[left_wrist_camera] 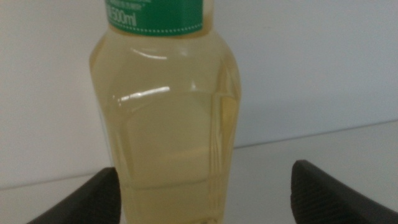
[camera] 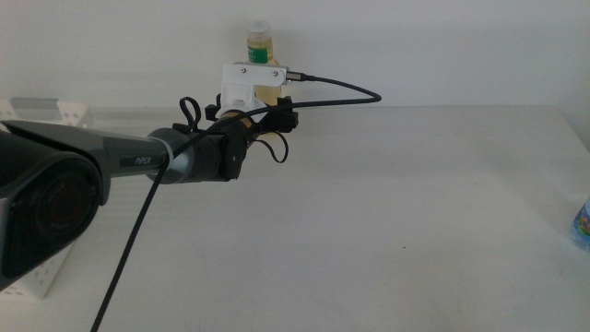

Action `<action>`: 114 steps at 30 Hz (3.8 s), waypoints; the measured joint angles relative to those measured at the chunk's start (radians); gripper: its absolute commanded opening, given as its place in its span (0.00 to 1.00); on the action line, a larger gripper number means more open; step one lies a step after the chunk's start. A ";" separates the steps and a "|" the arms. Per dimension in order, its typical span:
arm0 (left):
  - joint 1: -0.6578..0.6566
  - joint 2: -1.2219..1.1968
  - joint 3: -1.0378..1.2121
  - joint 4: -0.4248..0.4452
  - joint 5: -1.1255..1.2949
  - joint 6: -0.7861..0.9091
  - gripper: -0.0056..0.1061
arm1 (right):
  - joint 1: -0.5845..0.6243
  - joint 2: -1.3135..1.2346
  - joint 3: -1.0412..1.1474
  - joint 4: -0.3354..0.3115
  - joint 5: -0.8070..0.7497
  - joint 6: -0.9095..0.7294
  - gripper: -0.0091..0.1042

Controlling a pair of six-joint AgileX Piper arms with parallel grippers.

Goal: Use arms to grab the bottles and put them into the dustbin to the left of the table.

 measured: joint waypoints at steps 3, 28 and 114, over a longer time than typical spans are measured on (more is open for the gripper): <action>0.000 0.020 -0.029 -0.011 -0.003 0.023 0.86 | 0.000 0.000 0.000 0.000 0.000 0.000 0.67; 0.029 0.209 -0.252 -0.020 -0.114 0.060 0.84 | 0.000 0.000 0.000 0.000 0.000 0.000 0.67; 0.590 -0.773 -0.122 0.111 1.787 0.057 0.01 | 0.000 0.000 0.000 0.000 0.000 0.000 0.67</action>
